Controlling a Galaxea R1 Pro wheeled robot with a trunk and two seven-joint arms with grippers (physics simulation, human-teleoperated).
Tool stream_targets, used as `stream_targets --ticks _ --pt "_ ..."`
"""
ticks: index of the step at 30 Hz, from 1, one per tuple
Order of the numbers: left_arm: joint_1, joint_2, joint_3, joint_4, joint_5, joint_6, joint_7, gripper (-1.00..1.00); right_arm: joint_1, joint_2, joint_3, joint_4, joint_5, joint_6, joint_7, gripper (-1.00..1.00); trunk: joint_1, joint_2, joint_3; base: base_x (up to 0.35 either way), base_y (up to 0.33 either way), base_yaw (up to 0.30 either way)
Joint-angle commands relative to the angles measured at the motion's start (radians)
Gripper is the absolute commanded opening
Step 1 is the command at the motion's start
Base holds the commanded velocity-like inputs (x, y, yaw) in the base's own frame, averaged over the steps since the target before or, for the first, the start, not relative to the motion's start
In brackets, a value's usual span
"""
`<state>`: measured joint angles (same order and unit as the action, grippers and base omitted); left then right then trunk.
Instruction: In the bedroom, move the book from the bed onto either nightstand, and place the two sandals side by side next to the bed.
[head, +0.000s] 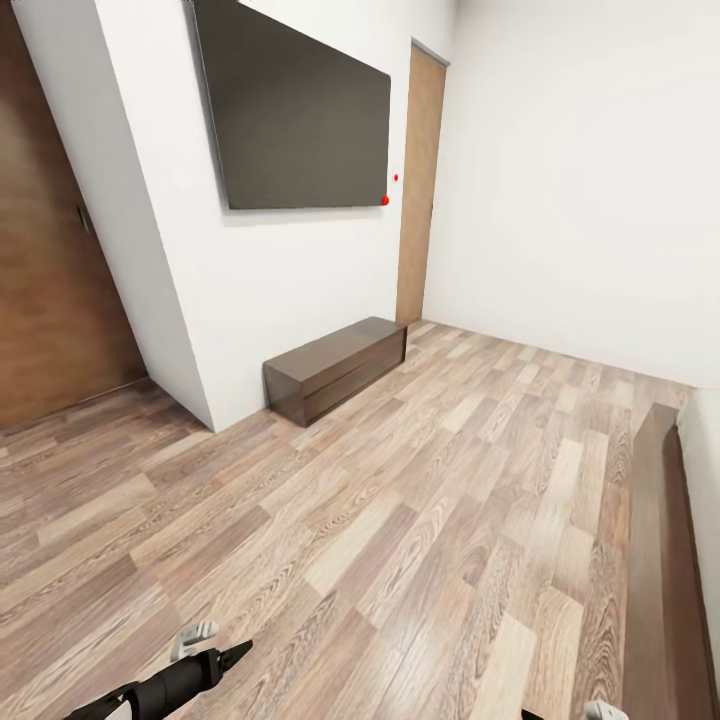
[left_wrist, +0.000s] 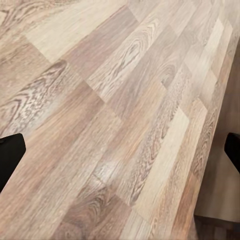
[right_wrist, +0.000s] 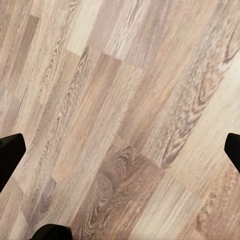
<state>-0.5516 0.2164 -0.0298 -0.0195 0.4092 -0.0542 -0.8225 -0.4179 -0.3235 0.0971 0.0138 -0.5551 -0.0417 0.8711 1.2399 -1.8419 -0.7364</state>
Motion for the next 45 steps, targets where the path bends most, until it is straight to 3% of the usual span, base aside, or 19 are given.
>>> stream_targets --ticks 1,42,45 --pt "-0.001 0.000 -0.004 0.001 0.002 -0.006 -0.003 1.00 -0.001 0.000 0.009 0.002 -0.006 -0.004 0.003 1.00 -0.004 0.007 0.002 0.000 0.000 0.000" --pt "-0.001 0.000 -0.004 0.001 0.002 -0.006 -0.003 1.00 -0.001 -0.003 0.006 0.002 -0.014 -0.004 0.005 1.00 -0.161 0.294 0.131 0.000 0.000 0.000" --pt "-0.001 0.000 -0.004 0.001 0.002 -0.006 -0.003 1.00 -0.001 -0.003 0.006 0.002 -0.015 -0.004 0.005 1.00 -0.161 0.294 0.131 0.000 0.000 0.000"
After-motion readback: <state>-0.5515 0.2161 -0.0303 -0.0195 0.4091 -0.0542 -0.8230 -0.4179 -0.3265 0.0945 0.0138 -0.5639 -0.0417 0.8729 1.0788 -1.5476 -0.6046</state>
